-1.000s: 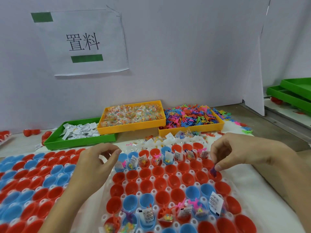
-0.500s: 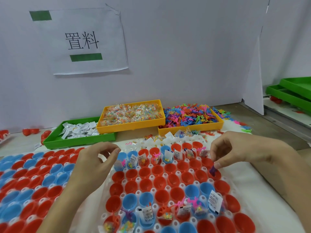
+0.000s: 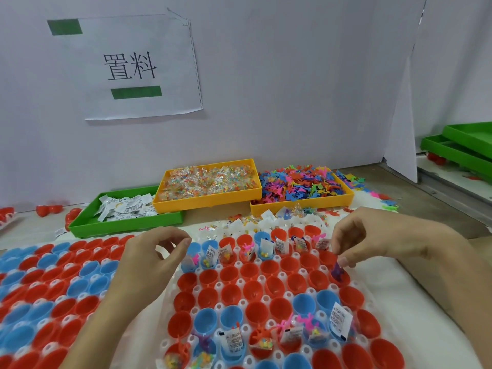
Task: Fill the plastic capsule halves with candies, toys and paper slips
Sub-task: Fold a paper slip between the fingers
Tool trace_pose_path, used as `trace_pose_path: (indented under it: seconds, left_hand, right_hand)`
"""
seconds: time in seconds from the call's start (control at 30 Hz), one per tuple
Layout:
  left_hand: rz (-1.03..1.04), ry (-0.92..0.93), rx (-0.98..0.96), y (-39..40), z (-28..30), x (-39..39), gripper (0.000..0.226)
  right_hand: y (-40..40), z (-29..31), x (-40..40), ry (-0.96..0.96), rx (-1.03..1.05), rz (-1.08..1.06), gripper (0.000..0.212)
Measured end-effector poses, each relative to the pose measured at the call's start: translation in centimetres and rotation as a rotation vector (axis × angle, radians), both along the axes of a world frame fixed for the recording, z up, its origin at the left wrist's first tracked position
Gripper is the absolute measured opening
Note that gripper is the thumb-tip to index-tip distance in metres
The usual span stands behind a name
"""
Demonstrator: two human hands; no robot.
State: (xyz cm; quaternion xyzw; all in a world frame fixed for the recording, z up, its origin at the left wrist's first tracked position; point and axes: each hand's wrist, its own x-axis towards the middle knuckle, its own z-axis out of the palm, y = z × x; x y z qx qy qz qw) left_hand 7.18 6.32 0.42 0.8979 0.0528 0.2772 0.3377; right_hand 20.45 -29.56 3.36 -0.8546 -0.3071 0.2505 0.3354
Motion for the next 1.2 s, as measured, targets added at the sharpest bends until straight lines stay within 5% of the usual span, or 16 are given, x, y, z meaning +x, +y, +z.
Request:
trace_pose_path:
  seconds: [0.17,0.43,0.6,0.9,1.2]
  left_hand:
    - [0.008,-0.004,0.017,0.0,0.1,0.0,0.014]
    - [0.015,-0.021,0.007,-0.2,0.2,-0.1,0.016]
    - [0.016,-0.020,0.007,-0.2,0.3,-0.1,0.018]
    - [0.024,-0.014,0.021,-0.4,0.4,-0.1,0.017]
    - [0.031,0.006,0.036,-0.4,0.4,-0.1,0.013]
  right_hand:
    - [-1.6,0.2,0.2,-0.054,0.031,-0.072,0.003]
    - [-3.4,-2.7,3.3,-0.416,-0.034,-0.741,0.009]
    - [-3.0,-3.9,3.7,-0.352,-0.213,-0.758,0.018]
    - [-1.8,-5.6,4.5,-0.419,-0.230,-0.845,0.034]
    - [-1.0,-5.9,4.6,-0.464,-0.118,-0.938,0.015]
